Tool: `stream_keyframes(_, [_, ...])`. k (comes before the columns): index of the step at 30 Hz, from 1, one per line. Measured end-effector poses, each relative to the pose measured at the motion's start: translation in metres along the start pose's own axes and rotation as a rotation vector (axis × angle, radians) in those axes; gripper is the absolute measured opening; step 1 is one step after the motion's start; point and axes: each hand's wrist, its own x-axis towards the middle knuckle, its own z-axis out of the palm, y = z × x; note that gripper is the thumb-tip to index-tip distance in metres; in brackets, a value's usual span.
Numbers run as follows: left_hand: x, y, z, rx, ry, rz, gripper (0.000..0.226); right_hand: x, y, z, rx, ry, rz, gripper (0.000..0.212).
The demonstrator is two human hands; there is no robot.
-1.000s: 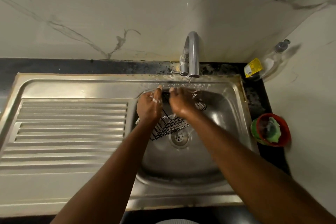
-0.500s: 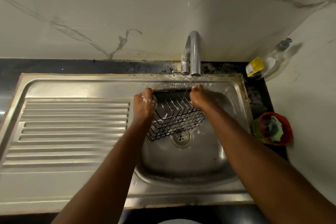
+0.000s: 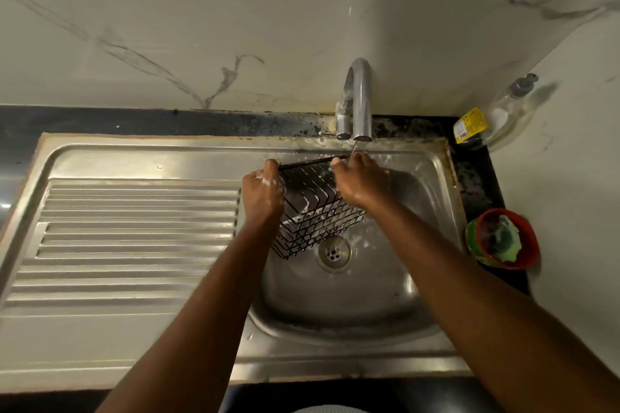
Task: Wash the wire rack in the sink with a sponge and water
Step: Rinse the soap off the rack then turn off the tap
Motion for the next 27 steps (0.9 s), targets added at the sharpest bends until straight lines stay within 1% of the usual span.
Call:
stream_keyframes(2, [0.003,-0.003,-0.004,0.019,-0.002,-0.011,0.034,0.010,0.020,-0.006,0.110,-0.051,0.126,0.074])
stream_keyframes(4, [0.003,-0.004,-0.007,0.056,0.009,-0.005,0.038,0.008,0.022,-0.004,0.189,-0.121,0.176,0.071])
stream_keyframes(6, [0.002,-0.005,-0.005,0.021,0.032,-0.013,0.040,0.004,0.010,0.006,0.179,-0.079,0.196,0.073])
stream_keyframes(9, [0.002,-0.006,-0.001,0.003,0.052,-0.018,0.039,-0.015,-0.018,0.026,0.050,0.035,0.112,0.082])
stream_keyframes(12, [0.001,-0.004,0.001,0.049,0.034,-0.001,0.041,-0.058,-0.045,0.031,0.030,0.066,-0.049,0.078])
stream_keyframes(14, [0.001,-0.003,0.003,0.027,0.049,-0.009,0.037,-0.069,-0.053,0.025,0.008,0.074,-0.107,0.078])
stream_keyframes(16, [0.001,-0.002,0.003,-0.024,0.058,-0.024,0.032,-0.048,-0.052,0.018,-0.013,0.061,-0.127,0.076])
stream_keyframes(18, [0.002,-0.004,0.002,-0.044,0.033,-0.032,0.029,-0.014,-0.040,0.012,-0.020,0.046,-0.047,0.072])
stream_keyframes(21, [0.003,-0.006,-0.005,-0.018,-0.001,-0.033,0.030,0.044,0.003,0.011,0.129,0.087,0.197,0.069])
stream_keyframes(22, [0.004,-0.006,-0.007,-0.016,-0.005,-0.036,0.030,0.054,0.015,0.012,0.210,0.093,0.235,0.068])
stream_keyframes(25, [0.001,0.000,-0.012,-0.065,0.030,-0.065,0.033,0.055,0.029,0.001,0.405,0.120,0.273,0.068])
stream_keyframes(26, [0.000,0.000,-0.013,-0.083,0.050,-0.078,0.034,0.052,0.028,-0.006,0.462,0.103,0.258,0.065])
stream_keyframes(27, [0.001,-0.001,-0.013,-0.095,0.064,-0.086,0.034,0.049,0.028,-0.012,0.541,0.044,0.247,0.063])
